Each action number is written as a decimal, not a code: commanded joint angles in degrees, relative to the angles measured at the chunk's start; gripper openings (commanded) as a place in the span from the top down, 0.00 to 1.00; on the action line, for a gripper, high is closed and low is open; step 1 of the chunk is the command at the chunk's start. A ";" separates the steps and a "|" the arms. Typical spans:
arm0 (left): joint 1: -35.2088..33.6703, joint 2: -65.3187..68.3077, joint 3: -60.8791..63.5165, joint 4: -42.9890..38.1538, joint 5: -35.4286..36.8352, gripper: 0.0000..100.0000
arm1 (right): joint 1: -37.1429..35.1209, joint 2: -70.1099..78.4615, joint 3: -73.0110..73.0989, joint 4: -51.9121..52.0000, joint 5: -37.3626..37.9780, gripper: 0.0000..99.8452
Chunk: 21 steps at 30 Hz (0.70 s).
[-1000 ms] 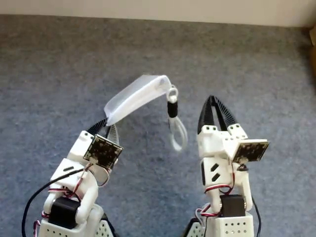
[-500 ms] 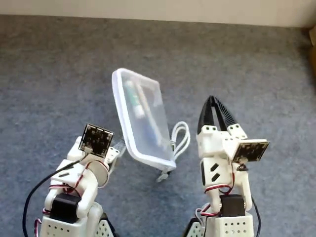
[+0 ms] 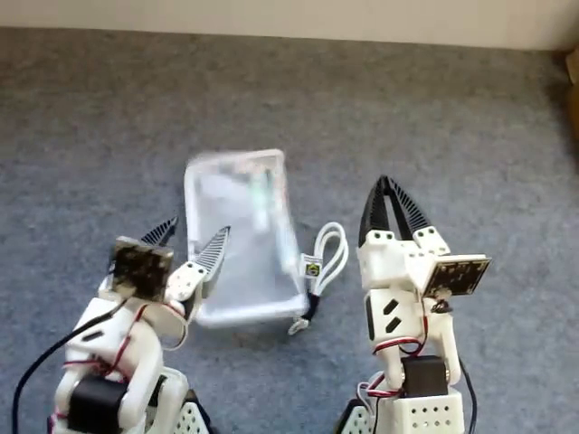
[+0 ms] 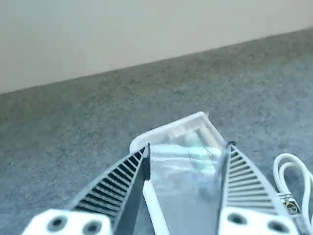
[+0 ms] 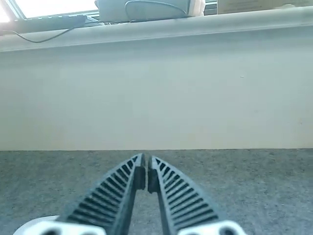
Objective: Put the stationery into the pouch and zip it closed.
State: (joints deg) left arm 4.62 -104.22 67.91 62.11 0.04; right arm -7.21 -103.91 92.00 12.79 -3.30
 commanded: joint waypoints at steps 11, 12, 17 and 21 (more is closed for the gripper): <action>-0.48 2.68 -25.63 2.02 4.48 0.77 | -2.95 -0.66 -0.31 1.27 0.00 0.99; -0.48 4.70 -28.00 2.81 5.27 0.77 | -3.47 -0.66 -0.31 1.27 0.09 0.99; -0.48 17.63 -41.45 9.14 8.53 0.77 | -4.62 -0.84 1.54 1.36 0.09 0.99; -0.48 24.57 -50.07 11.43 9.85 0.77 | -4.62 -0.84 2.07 1.36 0.09 0.99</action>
State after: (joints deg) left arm 4.53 -85.23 24.92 72.66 8.75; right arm -11.16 -103.91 94.55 13.93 -3.30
